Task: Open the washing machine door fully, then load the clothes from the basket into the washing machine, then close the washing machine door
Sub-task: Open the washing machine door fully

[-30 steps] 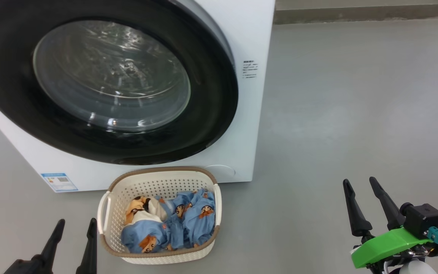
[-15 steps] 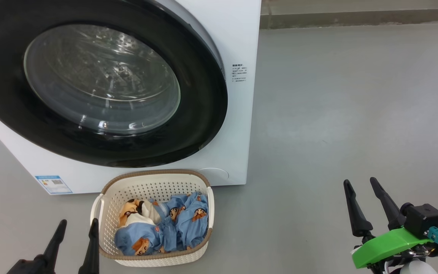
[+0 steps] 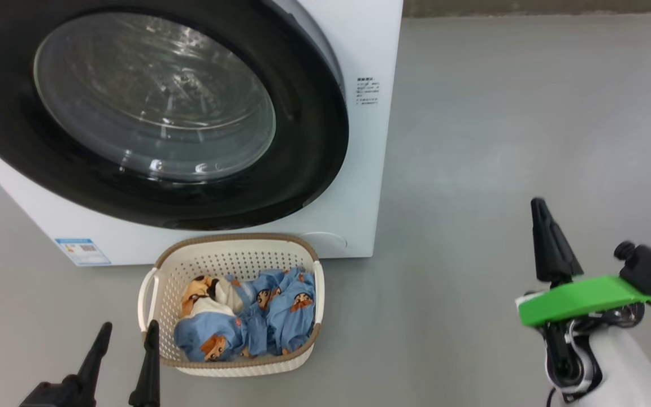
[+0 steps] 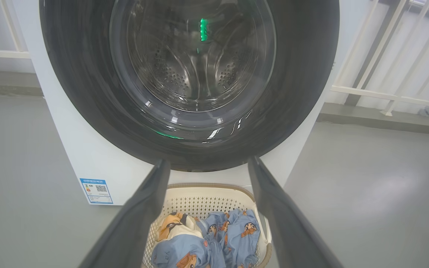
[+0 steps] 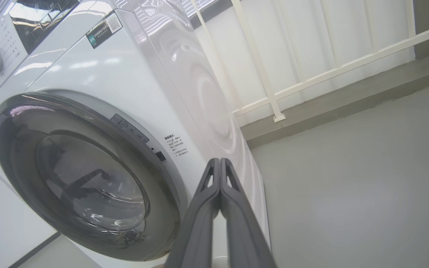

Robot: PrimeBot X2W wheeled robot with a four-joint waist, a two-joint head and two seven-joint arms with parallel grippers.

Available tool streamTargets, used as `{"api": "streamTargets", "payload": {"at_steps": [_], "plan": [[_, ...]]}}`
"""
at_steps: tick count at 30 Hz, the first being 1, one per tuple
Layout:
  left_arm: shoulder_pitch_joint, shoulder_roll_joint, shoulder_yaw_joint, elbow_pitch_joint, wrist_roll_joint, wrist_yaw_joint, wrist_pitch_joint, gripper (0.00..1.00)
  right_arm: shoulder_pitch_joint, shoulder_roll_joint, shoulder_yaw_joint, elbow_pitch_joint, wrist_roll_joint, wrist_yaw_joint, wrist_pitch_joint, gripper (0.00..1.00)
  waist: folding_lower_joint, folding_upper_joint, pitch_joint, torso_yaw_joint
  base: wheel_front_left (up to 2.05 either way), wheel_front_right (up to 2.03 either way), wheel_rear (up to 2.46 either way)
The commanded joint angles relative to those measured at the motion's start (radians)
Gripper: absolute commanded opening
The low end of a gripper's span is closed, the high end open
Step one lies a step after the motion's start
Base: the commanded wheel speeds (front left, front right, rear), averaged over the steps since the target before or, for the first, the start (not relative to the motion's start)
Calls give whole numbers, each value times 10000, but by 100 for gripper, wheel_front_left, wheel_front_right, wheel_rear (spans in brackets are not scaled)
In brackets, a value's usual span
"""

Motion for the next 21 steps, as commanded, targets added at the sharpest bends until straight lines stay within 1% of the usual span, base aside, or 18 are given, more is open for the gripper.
{"api": "streamTargets", "payload": {"at_steps": [1,5,9,14,18,19,21], "plan": [[-551,167,249,-317,-94,6,-109,100,-645,12,187,-151,717,73,-122,0,0,0,261,203,0,0,0],[-797,181,166,-355,-168,6,-109,100,-1415,44,189,135,2303,73,-122,0,0,0,599,404,0,0,0],[-1074,192,4,-394,-221,6,-109,100,-2240,-80,279,508,3942,73,-122,0,0,0,973,648,0,0,0],[-1435,204,-159,-451,-314,6,-109,100,-3348,-660,1109,704,6074,73,36,0,0,0,1497,933,0,0,0],[-1742,212,-309,-481,-395,6,-109,100,-4202,-1321,1764,592,7555,73,891,0,0,0,1949,1144,0,0,0],[-1742,212,-309,-481,-395,6,-109,100,-4202,-1321,1764,592,7555,73,891,0,0,0,1949,1144,0,0,0],[-1914,216,-394,-493,-442,6,-109,100,-4578,-1603,1908,468,8255,73,1432,0,0,0,2168,1255,0,0,0]]}}
